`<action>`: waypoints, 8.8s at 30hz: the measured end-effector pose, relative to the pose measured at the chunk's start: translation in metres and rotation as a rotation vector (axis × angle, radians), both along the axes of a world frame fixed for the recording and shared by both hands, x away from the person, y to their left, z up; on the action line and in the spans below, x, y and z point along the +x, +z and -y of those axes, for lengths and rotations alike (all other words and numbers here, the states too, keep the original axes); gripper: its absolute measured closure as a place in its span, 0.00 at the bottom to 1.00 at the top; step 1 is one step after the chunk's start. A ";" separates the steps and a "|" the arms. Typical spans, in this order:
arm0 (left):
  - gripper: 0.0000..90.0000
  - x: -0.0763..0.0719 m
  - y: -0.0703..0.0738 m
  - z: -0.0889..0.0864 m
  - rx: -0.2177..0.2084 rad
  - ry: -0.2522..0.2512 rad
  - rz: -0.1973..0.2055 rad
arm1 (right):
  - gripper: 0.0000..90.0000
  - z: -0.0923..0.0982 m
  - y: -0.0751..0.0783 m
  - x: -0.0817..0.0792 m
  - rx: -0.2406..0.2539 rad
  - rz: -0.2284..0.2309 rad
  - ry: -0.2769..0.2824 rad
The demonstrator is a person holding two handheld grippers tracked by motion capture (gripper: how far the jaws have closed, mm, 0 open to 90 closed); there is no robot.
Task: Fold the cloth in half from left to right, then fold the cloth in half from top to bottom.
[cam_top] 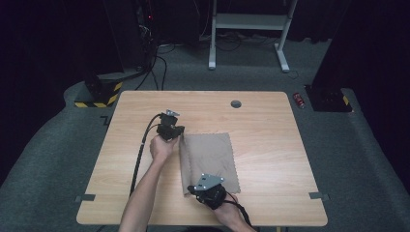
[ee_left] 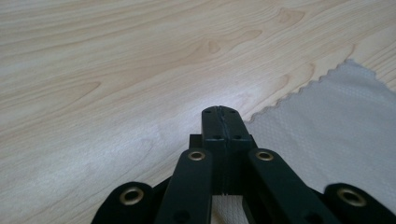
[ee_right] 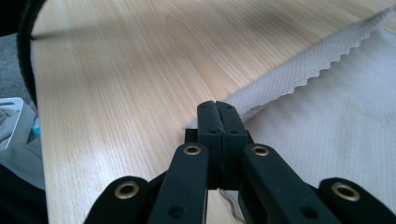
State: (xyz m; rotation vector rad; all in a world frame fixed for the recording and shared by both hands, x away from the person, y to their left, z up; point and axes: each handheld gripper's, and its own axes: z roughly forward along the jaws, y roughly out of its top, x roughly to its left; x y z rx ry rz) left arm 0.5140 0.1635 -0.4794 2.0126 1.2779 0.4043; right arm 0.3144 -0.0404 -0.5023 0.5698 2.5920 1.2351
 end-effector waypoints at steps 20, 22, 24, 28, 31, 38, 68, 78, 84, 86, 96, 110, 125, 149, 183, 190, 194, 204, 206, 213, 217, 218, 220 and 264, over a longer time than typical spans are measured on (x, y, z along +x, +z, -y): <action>1.00 0.005 -0.004 0.025 -0.034 -0.020 0.010 | 1.00 0.039 -0.009 -0.002 -0.001 0.000 -0.077; 1.00 0.006 -0.005 0.028 -0.034 -0.025 0.011 | 1.00 0.044 -0.008 -0.002 -0.002 -0.001 -0.088; 1.00 0.007 -0.005 0.033 -0.035 -0.030 0.009 | 1.00 0.049 -0.009 -0.001 -0.004 0.003 -0.094; 1.00 0.009 -0.003 0.046 -0.033 -0.054 0.014 | 1.00 0.058 -0.010 -0.001 -0.008 0.001 -0.107; 1.00 0.011 -0.002 0.055 -0.031 -0.070 0.019 | 1.00 0.063 -0.011 -0.002 -0.005 -0.001 -0.118; 1.00 0.014 -0.006 0.066 -0.050 -0.078 0.010 | 1.00 0.078 -0.013 -0.002 -0.002 -0.004 -0.143; 1.00 0.028 0.002 0.112 -0.040 -0.157 0.009 | 1.00 0.114 -0.004 -0.006 -0.001 0.014 -0.219; 1.00 0.030 -0.001 0.120 -0.033 -0.171 0.002 | 1.00 0.120 -0.005 -0.006 -0.001 0.011 -0.232; 1.00 0.030 -0.002 0.127 -0.044 -0.172 0.010 | 1.00 0.124 -0.006 -0.007 0.000 0.005 -0.244; 1.00 0.030 -0.002 0.130 -0.042 -0.180 0.007 | 1.00 0.126 -0.006 -0.008 0.002 0.002 -0.248; 1.00 0.029 -0.006 0.148 0.010 -0.219 0.016 | 1.00 0.132 -0.010 -0.011 -0.010 -0.006 -0.254; 1.00 0.030 -0.013 0.160 0.034 -0.224 0.010 | 1.00 0.140 -0.011 -0.012 -0.021 -0.008 -0.272; 0.90 0.031 -0.017 0.163 0.049 -0.207 0.029 | 0.98 0.142 -0.012 -0.008 -0.044 -0.036 -0.260; 0.66 -0.007 -0.030 0.082 0.062 -0.005 -0.003 | 0.82 0.137 -0.011 0.032 -0.041 -0.058 -0.281; 0.82 0.002 -0.022 0.076 0.089 -0.072 0.038 | 0.77 0.125 -0.017 0.039 -0.059 -0.090 -0.292; 0.64 -0.035 -0.015 0.065 0.039 -0.100 0.050 | 0.76 0.128 -0.016 0.040 -0.058 -0.087 -0.298; 0.60 -0.068 -0.014 0.056 0.017 -0.115 0.060 | 0.75 0.132 -0.018 0.041 -0.048 -0.084 -0.311; 0.58 -0.146 -0.023 0.053 -0.045 -0.176 0.013 | 0.75 0.134 -0.017 0.037 -0.036 -0.097 -0.315; 0.57 -0.155 -0.025 0.058 -0.040 -0.183 0.008 | 0.75 0.134 -0.018 0.036 -0.035 -0.096 -0.315; 0.58 -0.171 -0.032 0.070 0.012 -0.190 -0.001 | 0.74 0.135 -0.018 0.031 -0.028 -0.104 -0.305; 0.66 -0.175 -0.034 0.075 0.061 -0.209 0.006 | 0.76 0.134 -0.018 0.029 -0.032 -0.103 -0.298; 0.70 -0.176 -0.034 0.076 0.065 -0.214 0.005 | 0.78 0.134 -0.018 0.028 -0.033 -0.106 -0.296; 0.76 -0.178 -0.034 0.075 0.062 -0.224 0.005 | 0.81 0.133 -0.018 0.027 -0.036 -0.103 -0.285; 0.68 -0.168 -0.028 0.038 -0.038 -0.180 -0.028 | 0.83 0.125 -0.006 0.030 0.036 -0.123 -0.245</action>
